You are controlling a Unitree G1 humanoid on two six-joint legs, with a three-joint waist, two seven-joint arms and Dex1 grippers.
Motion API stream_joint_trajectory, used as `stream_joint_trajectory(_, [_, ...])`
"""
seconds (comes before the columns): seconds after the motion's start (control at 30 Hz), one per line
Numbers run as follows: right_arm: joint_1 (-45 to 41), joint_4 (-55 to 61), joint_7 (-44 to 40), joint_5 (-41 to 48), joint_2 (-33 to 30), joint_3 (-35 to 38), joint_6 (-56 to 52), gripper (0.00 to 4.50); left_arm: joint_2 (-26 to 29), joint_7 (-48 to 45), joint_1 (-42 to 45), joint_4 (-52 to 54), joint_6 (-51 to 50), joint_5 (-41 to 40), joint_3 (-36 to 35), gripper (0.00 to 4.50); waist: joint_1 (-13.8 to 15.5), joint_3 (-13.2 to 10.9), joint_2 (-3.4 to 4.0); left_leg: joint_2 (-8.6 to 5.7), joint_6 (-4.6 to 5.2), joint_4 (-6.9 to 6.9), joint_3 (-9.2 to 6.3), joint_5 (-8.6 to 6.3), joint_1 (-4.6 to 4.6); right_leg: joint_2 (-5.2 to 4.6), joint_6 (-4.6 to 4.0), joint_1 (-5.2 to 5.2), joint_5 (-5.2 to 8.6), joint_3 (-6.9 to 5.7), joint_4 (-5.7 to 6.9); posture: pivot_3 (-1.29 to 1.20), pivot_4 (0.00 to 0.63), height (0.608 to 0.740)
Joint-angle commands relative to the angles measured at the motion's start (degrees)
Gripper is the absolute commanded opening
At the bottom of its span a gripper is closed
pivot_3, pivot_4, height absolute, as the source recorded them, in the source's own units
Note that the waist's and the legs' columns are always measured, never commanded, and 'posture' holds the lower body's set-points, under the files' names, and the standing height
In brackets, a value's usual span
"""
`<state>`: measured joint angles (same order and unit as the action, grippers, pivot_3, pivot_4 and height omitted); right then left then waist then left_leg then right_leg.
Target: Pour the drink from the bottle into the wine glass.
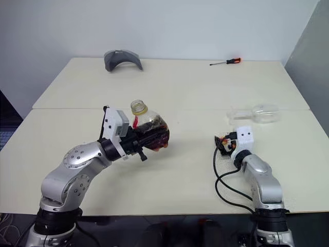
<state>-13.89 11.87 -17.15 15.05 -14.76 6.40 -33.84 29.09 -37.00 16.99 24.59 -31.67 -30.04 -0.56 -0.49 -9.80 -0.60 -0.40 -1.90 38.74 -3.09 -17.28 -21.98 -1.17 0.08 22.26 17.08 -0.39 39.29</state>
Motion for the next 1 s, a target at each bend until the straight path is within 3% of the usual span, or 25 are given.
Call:
stream_joint_trajectory(0.03, [-1.92,10.02,-4.72,6.87,-2.09,0.99,-3.19,4.5,0.26,2.64,1.94,-2.37,2.28,1.09,-4.95,0.7,0.01,0.0,0.0,0.0,0.02,0.0,0.0,-0.01,0.0,0.0,0.0,0.0,0.0,0.0,0.0,0.0,0.15,0.74])
stream_joint_trajectory(0.27, [-12.53,16.3,-22.41,22.68,-7.25,-3.75,-6.91,4.5,1.83,7.47,6.79,-17.47,11.24,7.52,-12.12,0.7,-0.58,0.0,0.0,0.02,0.21,0.0,-0.14,-0.12,0.02,0.06,-0.01,0.0,0.0,-0.14,0.01,0.0,0.15,0.74])
stream_joint_trajectory(0.37, [-16.88,13.9,-25.44,21.98,-6.86,-8.89,-5.71,4.5,2.37,9.33,10.03,-25.14,15.76,10.01,-13.98,0.7,-0.69,0.0,-0.02,0.02,0.21,0.0,-0.18,-0.12,0.0,0.05,-0.01,-0.04,0.0,-0.18,-0.07,0.0,0.15,0.74])
stream_joint_trajectory(0.53, [-20.26,5.19,-21.44,12.67,-1.37,-16.15,1.57,4.5,1.84,11.56,12.65,-35.1,20.83,12.82,-15.21,0.7,-0.85,0.03,-0.07,-0.02,0.13,0.06,-0.17,-0.07,-0.05,-0.02,0.0,-0.02,-0.01,-0.18,-0.1,0.0,0.15,0.74])
stream_joint_trajectory(0.77, [-19.17,2.25,-15.9,6.93,5.26,-20.01,4.43,4.5,-1.06,11.8,12.6,-44.34,27.87,13.27,-15.77,0.7,-0.85,0.04,-0.09,-0.04,-0.05,0.08,-0.16,0.03,-0.16,-0.08,0.0,0.07,-0.02,-0.18,-0.1,0.0,0.15,0.74])
stream_joint_trajectory(1.0, [-17.56,3.06,-13.26,4.64,7.41,-21.12,4.09,4.5,-2.2,12.22,13.82,-57.16,36.02,15.1,-16.09,0.7,-1.0,0.05,-0.1,-0.04,-0.04,0.08,-0.17,0.02,-0.12,-0.08,0.0,0.08,-0.02,-0.19,-0.01,0.0,0.15,0.74])
